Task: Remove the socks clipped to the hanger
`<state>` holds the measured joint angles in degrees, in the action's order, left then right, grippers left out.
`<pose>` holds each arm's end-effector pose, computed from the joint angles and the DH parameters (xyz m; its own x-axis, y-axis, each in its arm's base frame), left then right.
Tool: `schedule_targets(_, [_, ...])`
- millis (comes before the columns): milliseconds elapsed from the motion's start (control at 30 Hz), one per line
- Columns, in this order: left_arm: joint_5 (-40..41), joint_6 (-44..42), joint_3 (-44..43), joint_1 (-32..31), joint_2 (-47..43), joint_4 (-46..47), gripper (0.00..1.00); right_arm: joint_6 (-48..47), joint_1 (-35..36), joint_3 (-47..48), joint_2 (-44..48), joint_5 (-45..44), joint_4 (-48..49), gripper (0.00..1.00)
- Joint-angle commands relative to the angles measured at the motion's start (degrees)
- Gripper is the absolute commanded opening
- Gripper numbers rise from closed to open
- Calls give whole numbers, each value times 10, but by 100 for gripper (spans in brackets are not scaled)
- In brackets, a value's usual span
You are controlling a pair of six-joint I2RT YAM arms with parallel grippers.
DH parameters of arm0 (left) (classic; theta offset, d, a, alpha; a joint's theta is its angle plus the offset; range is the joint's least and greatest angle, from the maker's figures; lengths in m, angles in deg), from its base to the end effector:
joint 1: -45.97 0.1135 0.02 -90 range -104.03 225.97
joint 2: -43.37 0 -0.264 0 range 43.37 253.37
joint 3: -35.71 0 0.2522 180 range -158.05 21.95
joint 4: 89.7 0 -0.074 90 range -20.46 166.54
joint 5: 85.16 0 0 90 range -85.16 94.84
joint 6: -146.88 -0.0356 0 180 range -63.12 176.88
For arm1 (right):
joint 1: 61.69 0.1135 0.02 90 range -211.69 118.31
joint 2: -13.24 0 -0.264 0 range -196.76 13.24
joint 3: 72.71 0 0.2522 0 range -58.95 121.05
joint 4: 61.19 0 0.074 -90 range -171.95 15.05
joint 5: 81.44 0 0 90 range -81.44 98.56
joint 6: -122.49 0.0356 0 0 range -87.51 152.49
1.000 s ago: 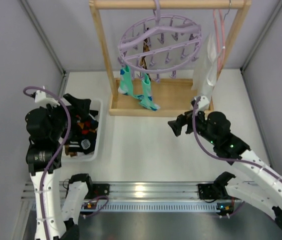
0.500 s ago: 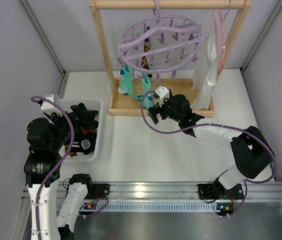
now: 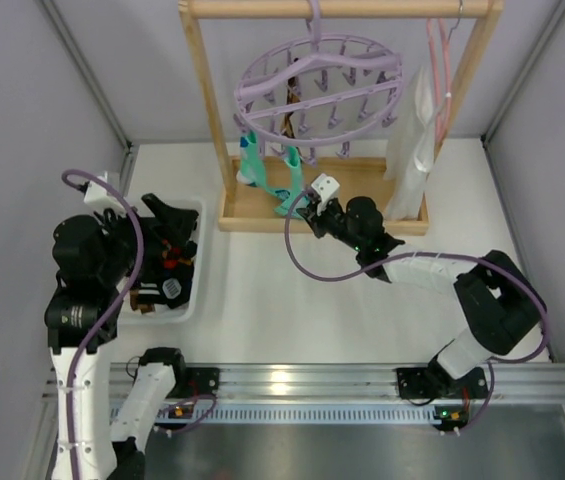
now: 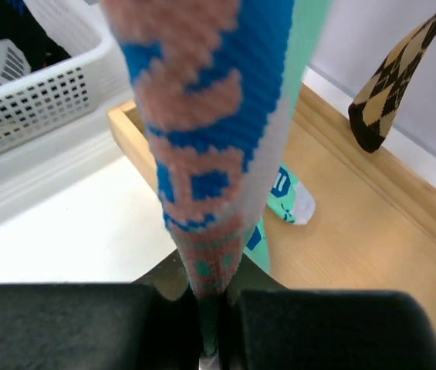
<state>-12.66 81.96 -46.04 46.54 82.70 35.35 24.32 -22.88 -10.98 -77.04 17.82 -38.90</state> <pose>0.1075 -0.0096 0.4275 -0.3169 -0.4074 -0.8565 0.1653 0.8655 -0.4729 0.2702 0.2246 0.2451 0.0215 -0.1627 -0.9864 -0.7477 0.6523 -0.1239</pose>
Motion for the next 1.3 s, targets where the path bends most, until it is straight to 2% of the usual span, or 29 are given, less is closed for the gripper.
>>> schedule_targets(0, [-65,68,-48,-2,45,59,98,23,41,0,75,-28,65,0])
schedule_targets(67, [-96,84,-85,-2,84,72,98,24,57,9,105,-57,26,0])
schedule_targets(267, [-71,127,-176,-2,145,95,98,59,125,19,166,-160,-64,0])
schedule_targets(333, [-33,124,-200,-45,173,96,98,98,147,15,176,-180,-92,0])
schedule_targets(367, [-8,118,-221,-87,183,96,98,110,158,6,183,-189,-100,0])
schedule_targets(433, [79,84,-241,-152,224,95,98,154,173,-9,191,-203,-103,0])
schedule_targets(467, [111,70,-257,-228,239,95,98,165,180,-26,196,-209,-100,0])
schedule_targets(533, [216,29,-267,-301,271,94,98,194,202,-37,200,-222,-97,0])
schedule_targets(567, [243,21,-268,-353,290,96,98,203,211,-50,205,-216,-93,0])
schedule_targets(600, [271,11,-268,-373,300,96,98,212,213,-57,210,-210,-86,0])
schedule_targets(633, [291,13,-266,-384,307,96,98,235,213,-63,223,-204,-84,0])
schedule_targets(733, [267,21,-247,-387,320,129,98,264,217,-87,251,-188,-78,0])
schedule_targets(1033, [244,61,-199,-391,338,216,98,265,218,-95,275,-194,-105,0])
schedule_targets(1267, [327,35,-237,-462,374,215,95,262,219,-92,260,-209,-103,0])
